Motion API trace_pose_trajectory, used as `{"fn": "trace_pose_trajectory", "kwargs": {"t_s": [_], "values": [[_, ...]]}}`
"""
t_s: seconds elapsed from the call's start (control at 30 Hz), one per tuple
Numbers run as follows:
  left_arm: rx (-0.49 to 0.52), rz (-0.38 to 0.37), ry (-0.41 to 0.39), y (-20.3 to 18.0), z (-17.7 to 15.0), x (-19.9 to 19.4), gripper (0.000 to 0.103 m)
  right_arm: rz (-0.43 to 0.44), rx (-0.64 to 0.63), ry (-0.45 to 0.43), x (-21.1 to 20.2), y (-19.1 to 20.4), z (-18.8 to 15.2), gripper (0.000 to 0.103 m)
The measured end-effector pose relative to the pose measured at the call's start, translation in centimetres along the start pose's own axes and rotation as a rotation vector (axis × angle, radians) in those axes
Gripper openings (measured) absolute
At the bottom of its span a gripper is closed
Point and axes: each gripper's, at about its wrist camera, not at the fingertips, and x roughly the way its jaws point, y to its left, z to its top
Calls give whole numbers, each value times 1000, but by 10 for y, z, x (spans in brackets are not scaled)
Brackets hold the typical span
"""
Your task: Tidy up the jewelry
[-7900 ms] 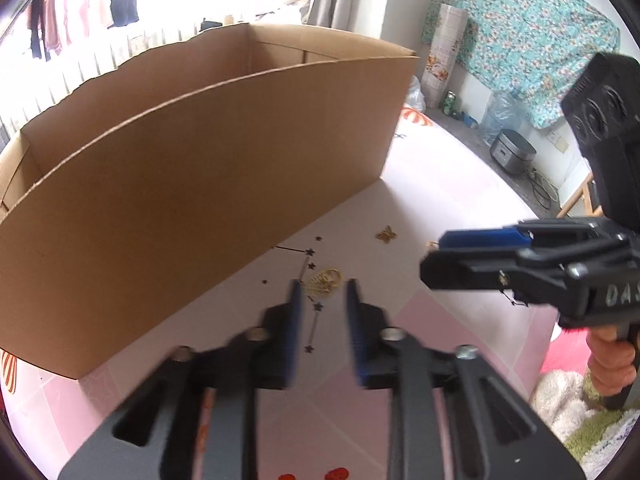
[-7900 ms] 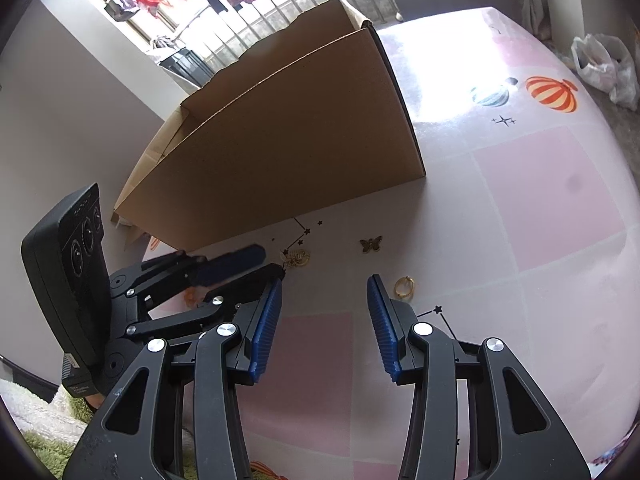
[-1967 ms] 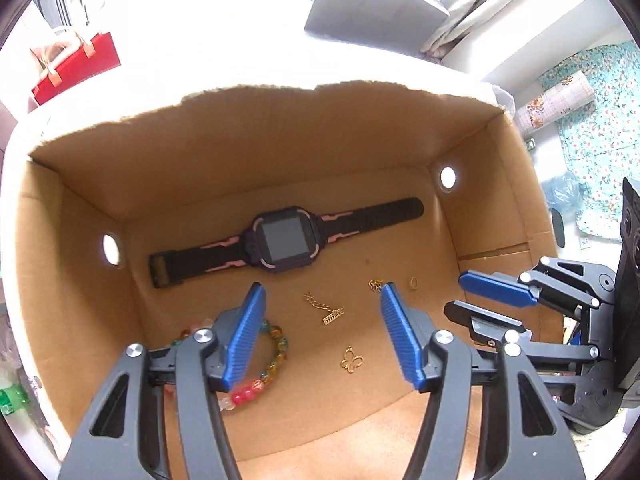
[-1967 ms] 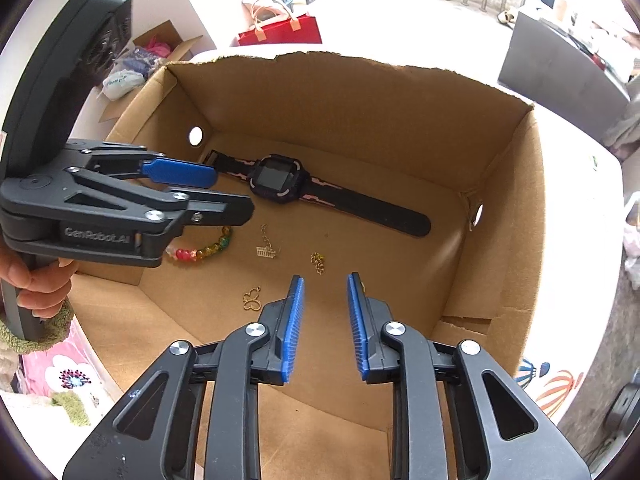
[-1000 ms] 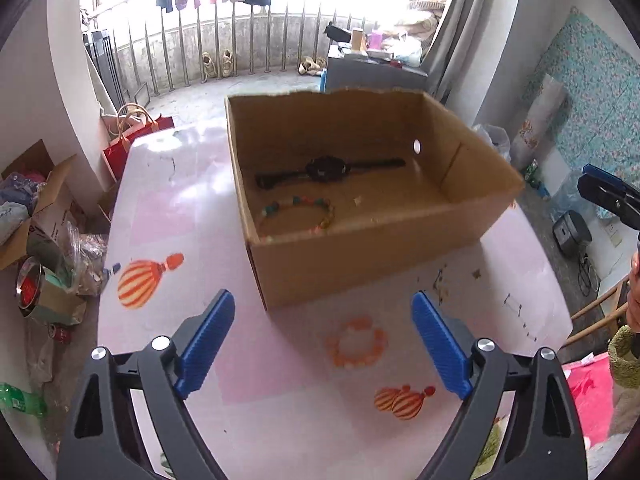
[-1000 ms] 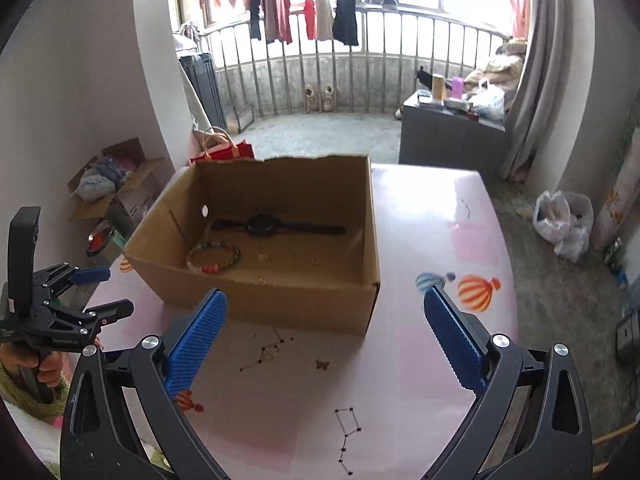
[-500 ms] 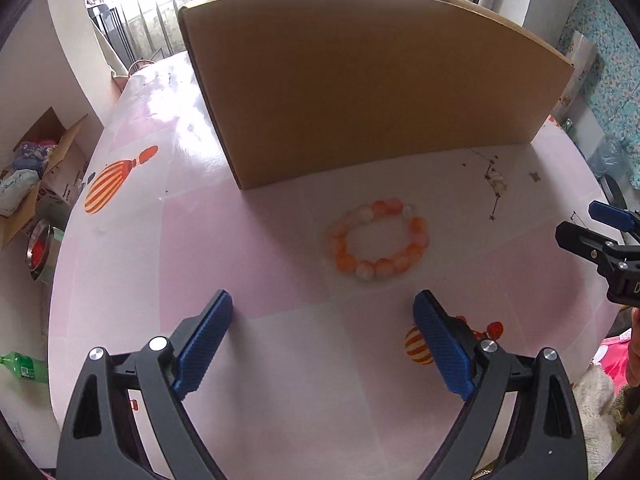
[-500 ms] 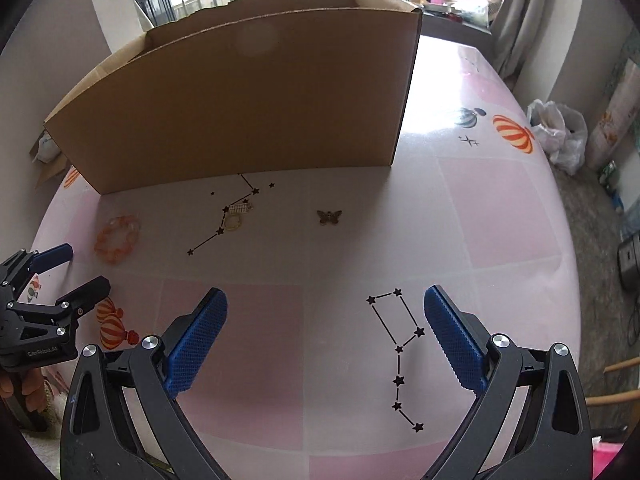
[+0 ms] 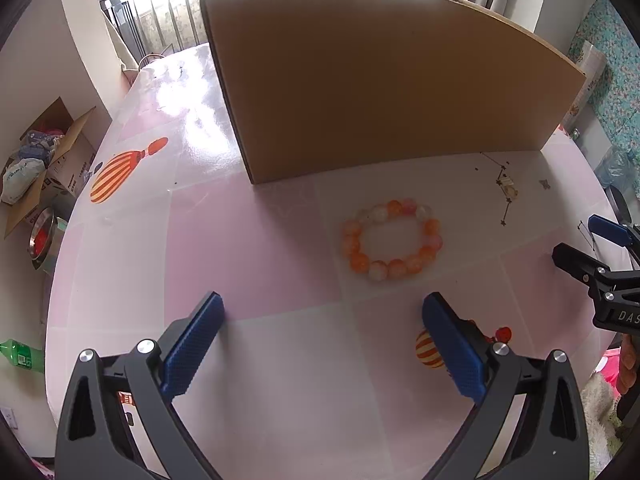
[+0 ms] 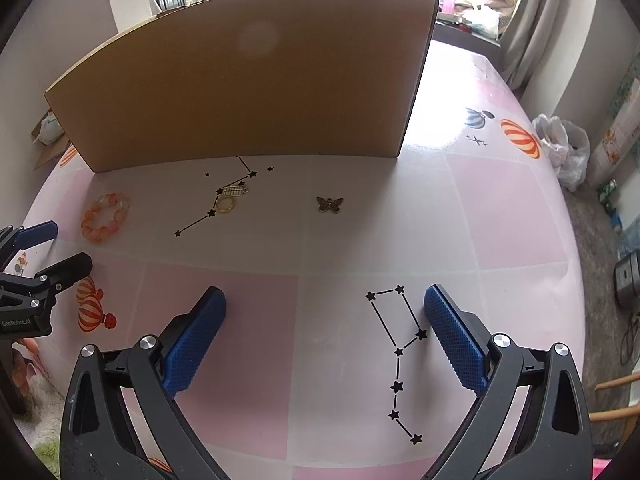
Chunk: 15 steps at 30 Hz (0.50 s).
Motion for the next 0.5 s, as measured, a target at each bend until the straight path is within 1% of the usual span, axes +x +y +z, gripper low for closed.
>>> {"fn": "trace_pose_trajectory", "kwargs": {"t_s": [0.2,0.5], "values": [[0,6,-2,-1,-3,0,98,-1,4,-30,-3,2,-6,95],[-27,26,-11,-1,-1,0,99,-13,19,-47,-8,10,-13,95]]}}
